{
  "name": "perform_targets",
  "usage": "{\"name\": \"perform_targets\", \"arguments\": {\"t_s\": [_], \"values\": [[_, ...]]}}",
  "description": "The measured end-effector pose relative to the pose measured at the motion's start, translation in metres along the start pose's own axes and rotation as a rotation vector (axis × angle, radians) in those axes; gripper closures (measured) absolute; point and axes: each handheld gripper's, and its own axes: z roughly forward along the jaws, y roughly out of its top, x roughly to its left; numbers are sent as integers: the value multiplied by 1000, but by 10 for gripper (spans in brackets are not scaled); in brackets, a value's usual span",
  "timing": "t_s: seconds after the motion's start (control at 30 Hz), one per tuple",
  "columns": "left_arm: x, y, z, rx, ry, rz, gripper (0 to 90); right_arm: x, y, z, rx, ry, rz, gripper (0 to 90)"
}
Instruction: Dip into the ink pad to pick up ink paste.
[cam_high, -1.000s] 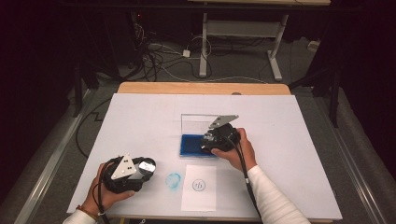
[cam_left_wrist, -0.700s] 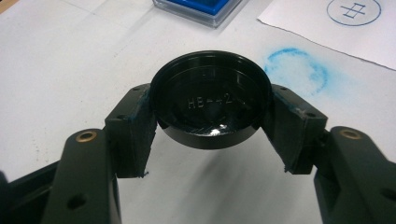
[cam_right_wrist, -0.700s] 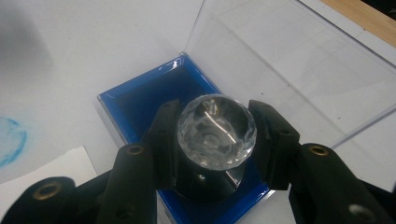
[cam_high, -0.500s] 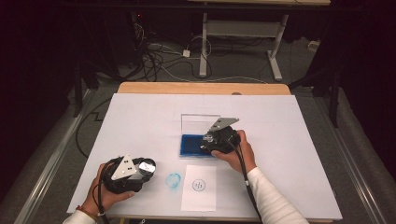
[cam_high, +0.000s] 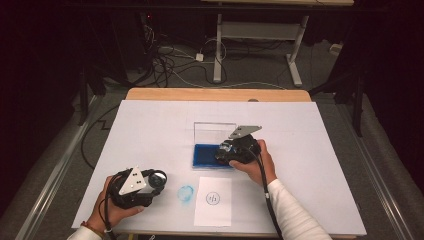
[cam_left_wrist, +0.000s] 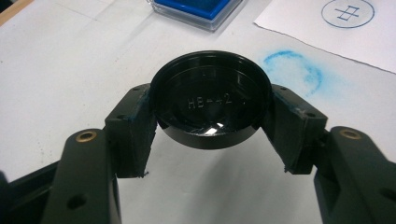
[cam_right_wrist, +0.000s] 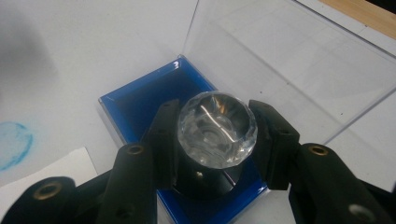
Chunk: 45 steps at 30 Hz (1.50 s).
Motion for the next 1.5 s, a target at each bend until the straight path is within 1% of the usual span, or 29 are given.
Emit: {"name": "perform_targets", "arguments": {"t_s": [0.1,0.2,0.27,0.37,0.43,0.53,0.67,0.7,0.77,0.9,0.97,1.03,1.3,1.5], "values": [[0,-1,0,1,0,-1,363,9,1,1,13,-39,-46,568],[0,0,-1,2,1,2,363,14,4,4,21,-67,-67,568],[0,0,-1,-1,2,0,363,15,4,4,24,-72,-70,568],[0,0,0,0,1,-2,363,14,4,4,23,-66,-67,569],[0,0,0,3,-2,0,362,15,4,4,24,-71,-79,569],[0,1,1,4,-4,2,363,15,4,3,24,-68,-75,568],[0,0,1,7,-7,0,363,13,3,4,13,-50,-52,568],[0,0,2,7,-7,0,363,12,2,4,10,-45,-53,569],[0,0,1,7,-7,0,363,11,1,3,4,-43,-40,568],[0,0,2,9,-8,-1,363,11,1,4,-1,-41,-41,569],[0,0,2,10,-7,-1,362,11,2,3,5,-46,-53,569],[0,0,2,11,-9,0,363,12,2,3,3,-44,-40,569],[1,1,4,9,-13,-1,363,10,1,3,3,-35,-41,569],[2,2,8,6,-24,0,363,7,0,2,-1,-23,-22,569]]}}
